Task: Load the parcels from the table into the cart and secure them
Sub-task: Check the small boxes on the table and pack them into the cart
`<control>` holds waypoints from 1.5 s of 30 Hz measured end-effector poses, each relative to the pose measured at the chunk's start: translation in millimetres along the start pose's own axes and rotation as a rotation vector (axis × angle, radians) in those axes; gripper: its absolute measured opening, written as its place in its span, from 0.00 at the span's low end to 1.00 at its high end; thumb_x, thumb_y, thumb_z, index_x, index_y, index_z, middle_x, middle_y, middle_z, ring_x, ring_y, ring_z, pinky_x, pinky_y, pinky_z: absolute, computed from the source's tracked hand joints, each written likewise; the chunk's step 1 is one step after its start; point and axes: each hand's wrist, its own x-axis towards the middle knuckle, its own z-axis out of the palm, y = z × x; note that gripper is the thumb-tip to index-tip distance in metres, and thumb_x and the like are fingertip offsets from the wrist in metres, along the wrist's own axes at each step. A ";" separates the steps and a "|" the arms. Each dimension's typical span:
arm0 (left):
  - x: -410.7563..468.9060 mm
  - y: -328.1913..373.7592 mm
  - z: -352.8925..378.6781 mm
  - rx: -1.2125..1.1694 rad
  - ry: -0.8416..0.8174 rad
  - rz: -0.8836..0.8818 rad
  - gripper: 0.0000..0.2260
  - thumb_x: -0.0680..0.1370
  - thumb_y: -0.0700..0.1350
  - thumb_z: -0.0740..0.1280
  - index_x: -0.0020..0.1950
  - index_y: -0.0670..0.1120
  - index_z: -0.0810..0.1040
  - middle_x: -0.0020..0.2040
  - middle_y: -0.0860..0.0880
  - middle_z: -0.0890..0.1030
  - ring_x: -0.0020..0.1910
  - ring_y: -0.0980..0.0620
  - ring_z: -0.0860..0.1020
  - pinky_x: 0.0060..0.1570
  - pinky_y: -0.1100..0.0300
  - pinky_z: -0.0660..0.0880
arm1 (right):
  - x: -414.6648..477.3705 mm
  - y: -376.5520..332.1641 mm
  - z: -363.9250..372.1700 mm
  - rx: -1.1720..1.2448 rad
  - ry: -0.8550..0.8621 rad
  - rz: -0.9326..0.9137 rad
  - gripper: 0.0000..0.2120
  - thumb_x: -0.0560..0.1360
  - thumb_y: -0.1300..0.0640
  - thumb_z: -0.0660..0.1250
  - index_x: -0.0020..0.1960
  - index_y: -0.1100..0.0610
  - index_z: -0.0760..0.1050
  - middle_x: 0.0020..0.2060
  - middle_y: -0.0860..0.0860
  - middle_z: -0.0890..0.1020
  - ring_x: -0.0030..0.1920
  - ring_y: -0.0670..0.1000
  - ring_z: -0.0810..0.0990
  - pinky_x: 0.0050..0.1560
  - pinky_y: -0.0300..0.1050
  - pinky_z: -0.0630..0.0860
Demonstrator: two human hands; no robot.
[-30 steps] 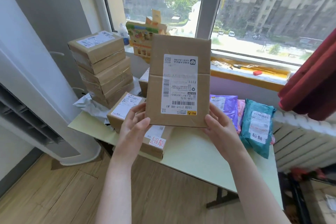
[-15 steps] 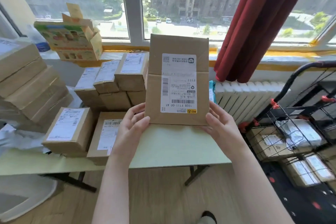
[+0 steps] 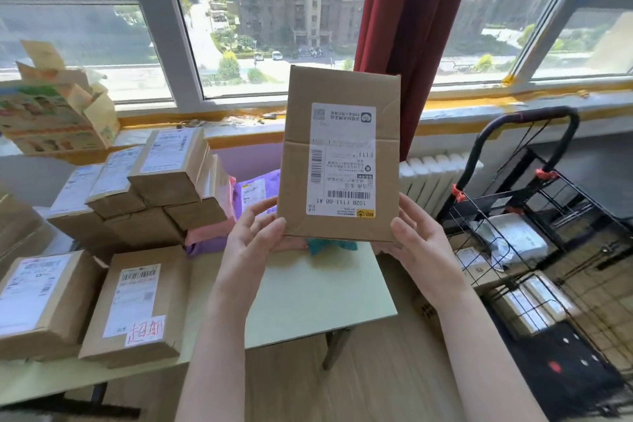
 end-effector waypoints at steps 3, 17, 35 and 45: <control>8.5 -8.8 30.0 0.031 -0.011 -0.016 0.26 0.61 0.55 0.70 0.58 0.51 0.75 0.49 0.50 0.85 0.48 0.53 0.83 0.49 0.58 0.77 | -0.3 -7.0 -33.2 0.013 0.028 -0.005 0.45 0.53 0.35 0.80 0.67 0.46 0.72 0.63 0.53 0.79 0.58 0.54 0.81 0.54 0.46 0.80; 50.3 -79.8 228.1 0.127 -0.233 -0.107 0.28 0.62 0.58 0.71 0.61 0.54 0.75 0.55 0.48 0.83 0.58 0.50 0.80 0.62 0.52 0.72 | -26.7 -36.6 -239.8 0.079 0.197 0.010 0.48 0.54 0.38 0.81 0.69 0.51 0.69 0.58 0.52 0.81 0.58 0.52 0.81 0.52 0.45 0.80; 161.7 -187.6 422.7 0.213 -0.583 -0.372 0.26 0.68 0.55 0.68 0.63 0.49 0.71 0.47 0.47 0.83 0.39 0.54 0.81 0.36 0.64 0.75 | -25.6 -10.8 -416.5 0.047 0.622 0.076 0.34 0.62 0.46 0.75 0.66 0.45 0.71 0.61 0.49 0.79 0.61 0.54 0.79 0.60 0.55 0.76; 280.2 -242.4 536.8 0.223 -0.807 -0.476 0.28 0.67 0.56 0.73 0.63 0.47 0.73 0.52 0.47 0.84 0.50 0.51 0.83 0.48 0.55 0.77 | 35.3 -15.2 -504.1 0.083 0.870 0.122 0.34 0.61 0.45 0.74 0.65 0.48 0.72 0.61 0.51 0.79 0.60 0.53 0.80 0.63 0.60 0.74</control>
